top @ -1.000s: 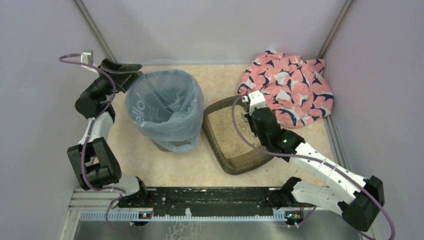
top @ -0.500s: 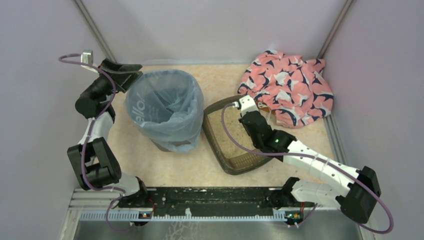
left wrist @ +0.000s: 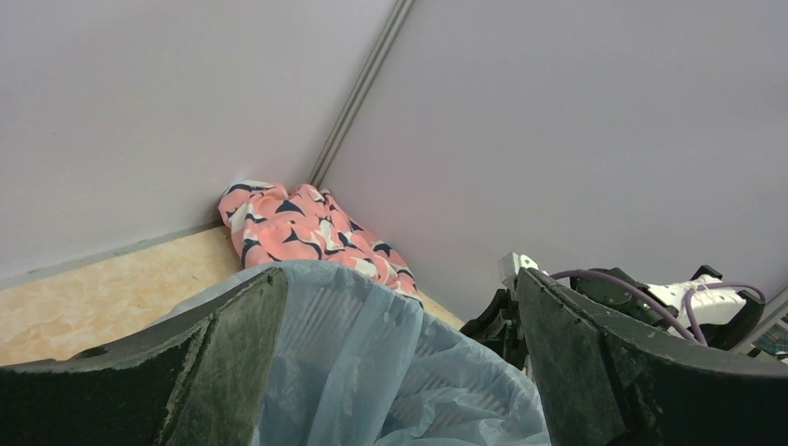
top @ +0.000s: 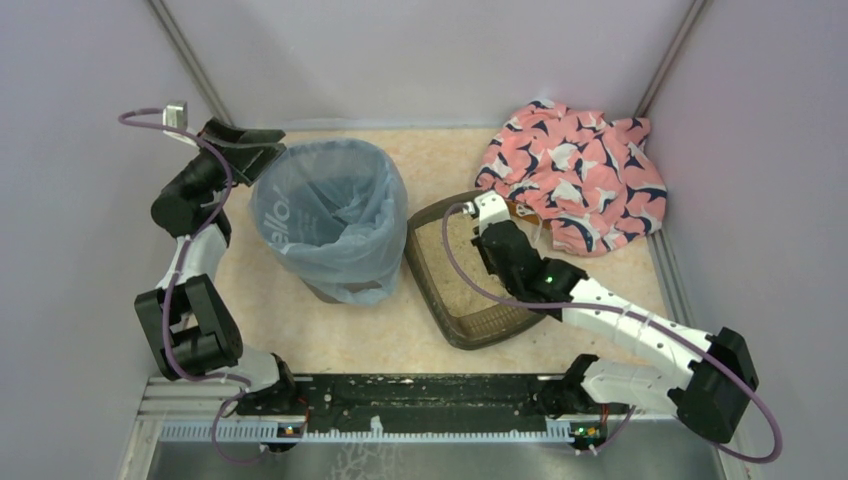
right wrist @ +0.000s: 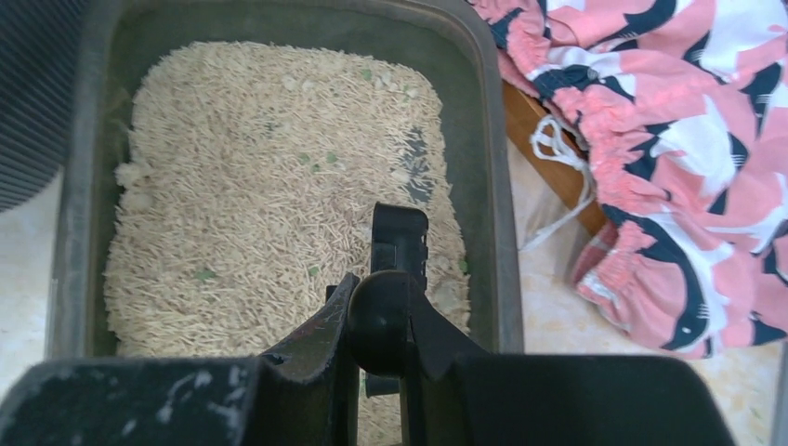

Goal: Clean the litter box

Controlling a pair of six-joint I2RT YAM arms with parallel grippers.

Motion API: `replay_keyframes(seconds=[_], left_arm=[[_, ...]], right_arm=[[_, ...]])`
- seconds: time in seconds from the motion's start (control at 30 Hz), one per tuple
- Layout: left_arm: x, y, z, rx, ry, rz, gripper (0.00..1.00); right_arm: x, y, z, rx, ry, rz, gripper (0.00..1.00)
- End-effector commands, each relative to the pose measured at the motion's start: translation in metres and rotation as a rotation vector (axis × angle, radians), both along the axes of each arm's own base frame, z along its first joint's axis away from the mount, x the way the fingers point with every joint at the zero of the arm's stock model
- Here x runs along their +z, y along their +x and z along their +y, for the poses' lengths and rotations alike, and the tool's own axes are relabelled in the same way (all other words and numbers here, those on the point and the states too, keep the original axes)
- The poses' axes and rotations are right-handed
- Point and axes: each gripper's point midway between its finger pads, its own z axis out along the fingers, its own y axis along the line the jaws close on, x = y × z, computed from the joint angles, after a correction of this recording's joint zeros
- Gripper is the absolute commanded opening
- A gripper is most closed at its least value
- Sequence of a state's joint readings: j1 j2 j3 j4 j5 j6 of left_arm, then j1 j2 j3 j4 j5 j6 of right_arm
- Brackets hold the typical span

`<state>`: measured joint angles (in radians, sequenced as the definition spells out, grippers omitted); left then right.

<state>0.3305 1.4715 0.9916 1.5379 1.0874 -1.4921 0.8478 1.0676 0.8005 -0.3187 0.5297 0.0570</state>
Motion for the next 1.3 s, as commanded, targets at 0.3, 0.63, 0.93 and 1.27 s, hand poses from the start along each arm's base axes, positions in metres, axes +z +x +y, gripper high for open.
replay_keyframes(seconds=[0.3, 0.63, 0.93, 1.27], left_arm=[[0.001, -0.012, -0.01, -0.024, 0.039, -0.078, 0.99], [-0.003, -0.009, -0.013, -0.025, 0.047, -0.07, 0.99], [-0.003, -0.01, -0.017, -0.035, 0.05, -0.067, 0.99], [-0.005, -0.008, -0.017, -0.036, 0.046, -0.057, 0.99]], right_arm=[[0.058, 0.047, 0.039, 0.083, 0.46, -0.029, 0.0], [0.042, 0.061, 0.026, 0.105, 0.719, 0.056, 0.0], [-0.001, 0.061, 0.014, 0.087, 0.807, 0.16, 0.0], [-0.05, 0.054, 0.021, 0.084, 0.84, 0.266, 0.0]])
